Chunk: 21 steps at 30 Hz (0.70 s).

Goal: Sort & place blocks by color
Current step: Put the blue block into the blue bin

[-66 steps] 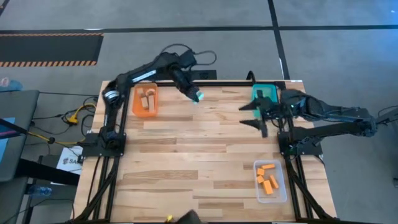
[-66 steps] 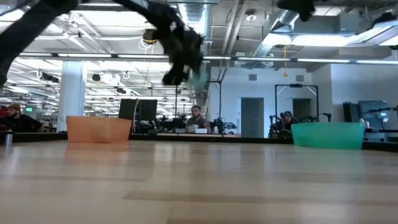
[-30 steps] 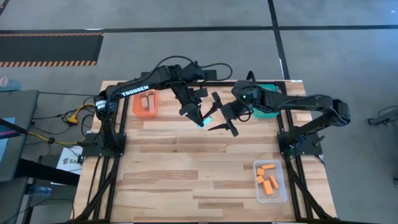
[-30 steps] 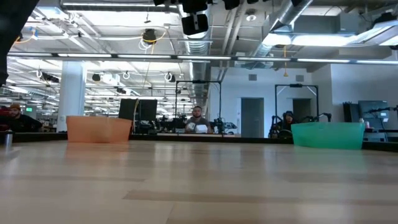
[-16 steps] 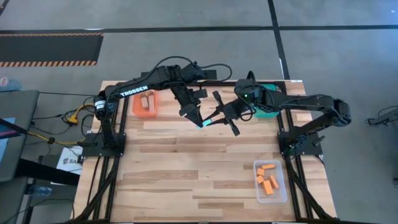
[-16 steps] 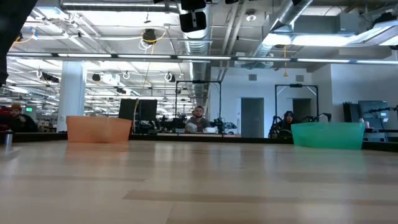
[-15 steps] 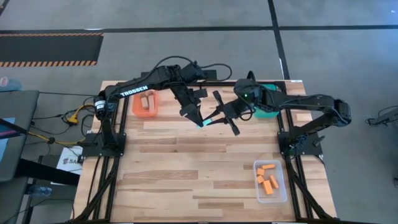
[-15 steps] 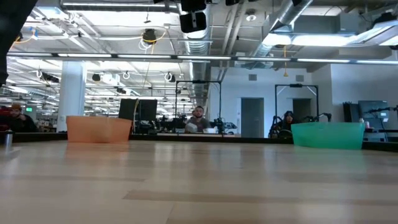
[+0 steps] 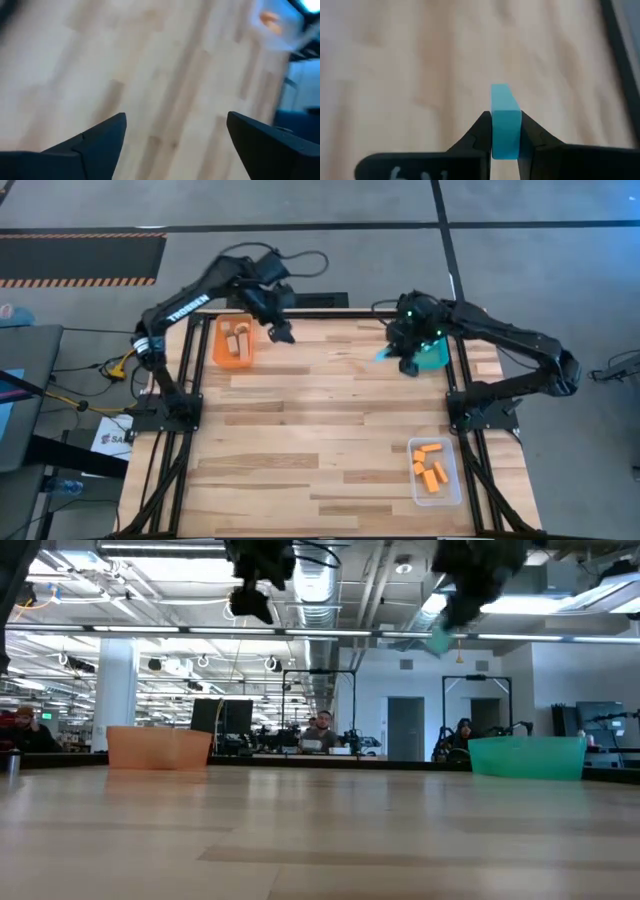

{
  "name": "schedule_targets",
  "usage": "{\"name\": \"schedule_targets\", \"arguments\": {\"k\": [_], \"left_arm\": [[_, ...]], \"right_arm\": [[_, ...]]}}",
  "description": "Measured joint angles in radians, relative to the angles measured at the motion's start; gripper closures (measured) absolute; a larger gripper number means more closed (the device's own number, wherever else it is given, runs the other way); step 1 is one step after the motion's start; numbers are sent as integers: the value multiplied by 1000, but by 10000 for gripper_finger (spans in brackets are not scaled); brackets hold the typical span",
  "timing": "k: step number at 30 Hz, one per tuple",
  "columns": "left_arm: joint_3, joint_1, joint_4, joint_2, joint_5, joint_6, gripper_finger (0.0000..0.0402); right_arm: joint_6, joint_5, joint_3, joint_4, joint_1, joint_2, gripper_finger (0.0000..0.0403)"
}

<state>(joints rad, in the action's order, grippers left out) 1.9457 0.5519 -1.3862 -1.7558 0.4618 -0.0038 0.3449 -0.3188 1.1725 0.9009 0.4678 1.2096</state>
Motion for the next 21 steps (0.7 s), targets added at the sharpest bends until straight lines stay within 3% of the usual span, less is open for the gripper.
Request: {"name": "schedule_targets", "arguments": {"k": [4, 8, 14, 21], "left_arm": [[0, 26, 14, 70, -66, 19, 79], [0, 28, 72, 123, -90, 22, 91], [0, 27, 101, 152, -92, 18, 103], [0, 27, 98, 152, -92, 22, 106]], "right_arm": [[-20, 180, -46, 108, 176, 12, 345], [-92, 256, -88, 127, 336, 65, 345], [-209, 506, -103, 123, 448, 131, 344], [-243, 526, -102, 193, 479, 237, 343]]}}
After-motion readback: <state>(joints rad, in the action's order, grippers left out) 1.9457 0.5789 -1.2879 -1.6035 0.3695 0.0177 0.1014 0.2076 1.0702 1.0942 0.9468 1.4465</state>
